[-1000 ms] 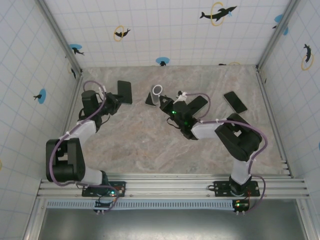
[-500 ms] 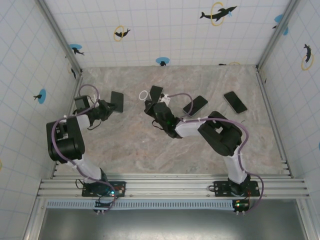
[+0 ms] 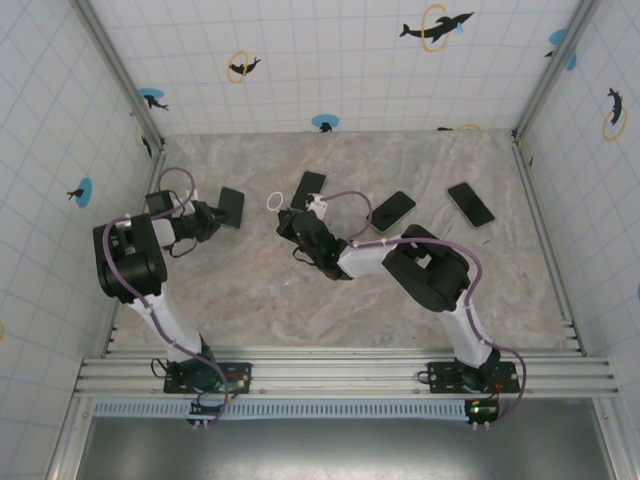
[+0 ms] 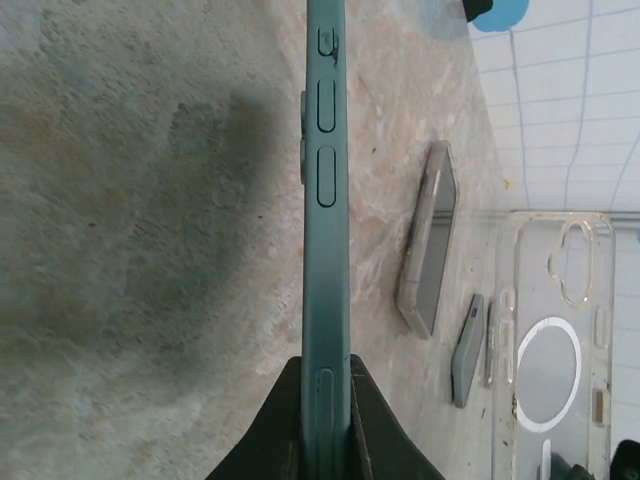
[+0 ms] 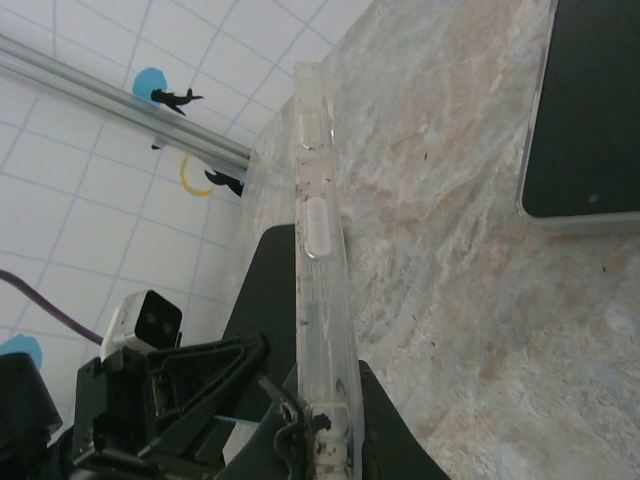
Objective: Take the phone out of the phone case
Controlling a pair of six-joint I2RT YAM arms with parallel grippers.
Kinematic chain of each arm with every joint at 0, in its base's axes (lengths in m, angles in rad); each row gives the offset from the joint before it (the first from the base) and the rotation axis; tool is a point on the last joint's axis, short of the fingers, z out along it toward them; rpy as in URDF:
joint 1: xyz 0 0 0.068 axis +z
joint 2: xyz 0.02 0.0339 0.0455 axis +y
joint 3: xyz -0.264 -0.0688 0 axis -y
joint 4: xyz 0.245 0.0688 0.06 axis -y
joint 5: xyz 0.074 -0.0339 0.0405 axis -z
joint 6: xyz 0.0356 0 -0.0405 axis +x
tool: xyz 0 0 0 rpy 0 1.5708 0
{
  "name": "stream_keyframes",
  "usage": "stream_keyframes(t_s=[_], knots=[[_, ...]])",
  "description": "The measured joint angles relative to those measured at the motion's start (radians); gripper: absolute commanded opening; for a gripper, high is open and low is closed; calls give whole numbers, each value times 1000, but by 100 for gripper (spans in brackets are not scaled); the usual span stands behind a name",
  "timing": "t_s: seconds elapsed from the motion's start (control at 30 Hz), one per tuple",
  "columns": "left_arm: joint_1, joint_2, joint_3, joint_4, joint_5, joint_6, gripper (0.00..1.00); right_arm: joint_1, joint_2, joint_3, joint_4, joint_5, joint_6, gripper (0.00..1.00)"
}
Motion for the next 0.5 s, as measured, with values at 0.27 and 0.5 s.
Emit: stream_keyframes(t_s=[0.27, 0.5], knots=[[14, 29, 16, -2, 0, 14, 35, 19, 47, 35, -17, 1, 12, 5], [14, 45, 45, -77, -23, 67, 41, 20, 111, 129, -47, 2, 18, 6]])
